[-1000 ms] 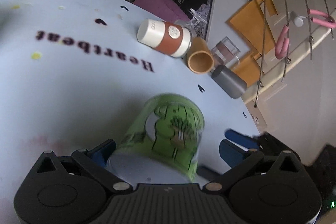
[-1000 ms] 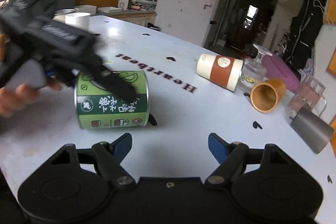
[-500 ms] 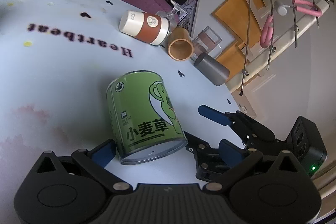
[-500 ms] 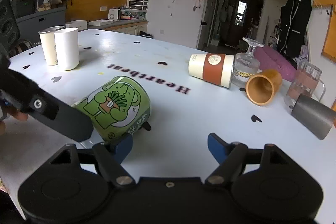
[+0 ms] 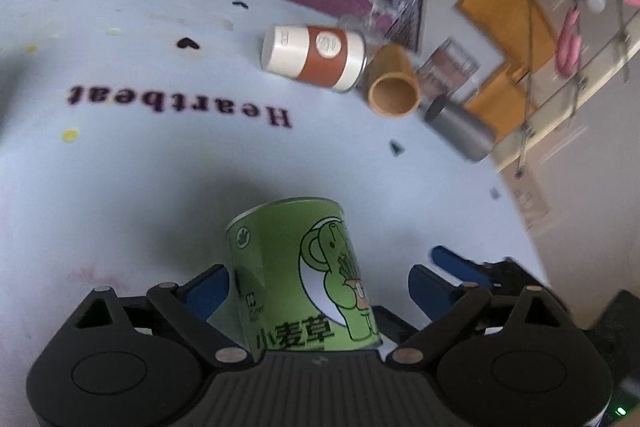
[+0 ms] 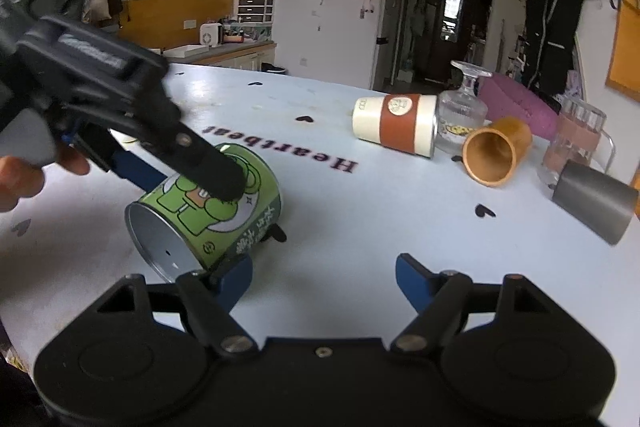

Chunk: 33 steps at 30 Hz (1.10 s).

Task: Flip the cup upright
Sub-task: 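Grasp the green tin with the left gripper and stand it upright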

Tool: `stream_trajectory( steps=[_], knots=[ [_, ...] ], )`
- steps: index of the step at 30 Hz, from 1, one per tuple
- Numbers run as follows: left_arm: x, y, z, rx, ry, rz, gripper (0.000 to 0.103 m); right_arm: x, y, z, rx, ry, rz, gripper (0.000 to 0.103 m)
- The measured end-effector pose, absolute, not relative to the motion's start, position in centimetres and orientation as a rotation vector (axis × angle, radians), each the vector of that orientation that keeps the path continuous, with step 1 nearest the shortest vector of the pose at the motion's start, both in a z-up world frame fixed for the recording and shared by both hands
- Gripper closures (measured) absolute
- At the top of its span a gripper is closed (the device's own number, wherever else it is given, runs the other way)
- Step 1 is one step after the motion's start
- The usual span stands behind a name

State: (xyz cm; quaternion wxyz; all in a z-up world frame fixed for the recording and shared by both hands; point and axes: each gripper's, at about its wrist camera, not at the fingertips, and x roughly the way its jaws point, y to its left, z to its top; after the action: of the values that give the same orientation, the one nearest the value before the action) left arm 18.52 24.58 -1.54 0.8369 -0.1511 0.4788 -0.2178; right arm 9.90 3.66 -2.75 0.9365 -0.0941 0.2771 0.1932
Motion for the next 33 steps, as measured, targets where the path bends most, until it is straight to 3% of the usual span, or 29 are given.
stream_trajectory(
  steps=[5, 14, 22, 33],
  knots=[
    [19.1, 23.2, -2.4, -0.229, 1.052, -0.388, 0.024, 8.5, 2.5, -3.1, -0.150, 0.556, 0.367, 0.023],
    [16.5, 24.2, -0.1, -0.079, 0.778, -0.258, 0.026, 6.2, 0.7, -2.8, -0.072, 0.500, 0.346, 0.022],
    [19.1, 27.5, 0.3, 0.023, 0.546, 0.044, 0.026, 5.7, 1.3, -2.7, -0.071, 0.480, 0.364, 0.022],
    [22.7, 29.6, -2.5, 0.064, 0.487, 0.239, 0.026, 5.5, 1.9, -2.9, -0.080, 0.477, 0.379, 0.022]
  ],
)
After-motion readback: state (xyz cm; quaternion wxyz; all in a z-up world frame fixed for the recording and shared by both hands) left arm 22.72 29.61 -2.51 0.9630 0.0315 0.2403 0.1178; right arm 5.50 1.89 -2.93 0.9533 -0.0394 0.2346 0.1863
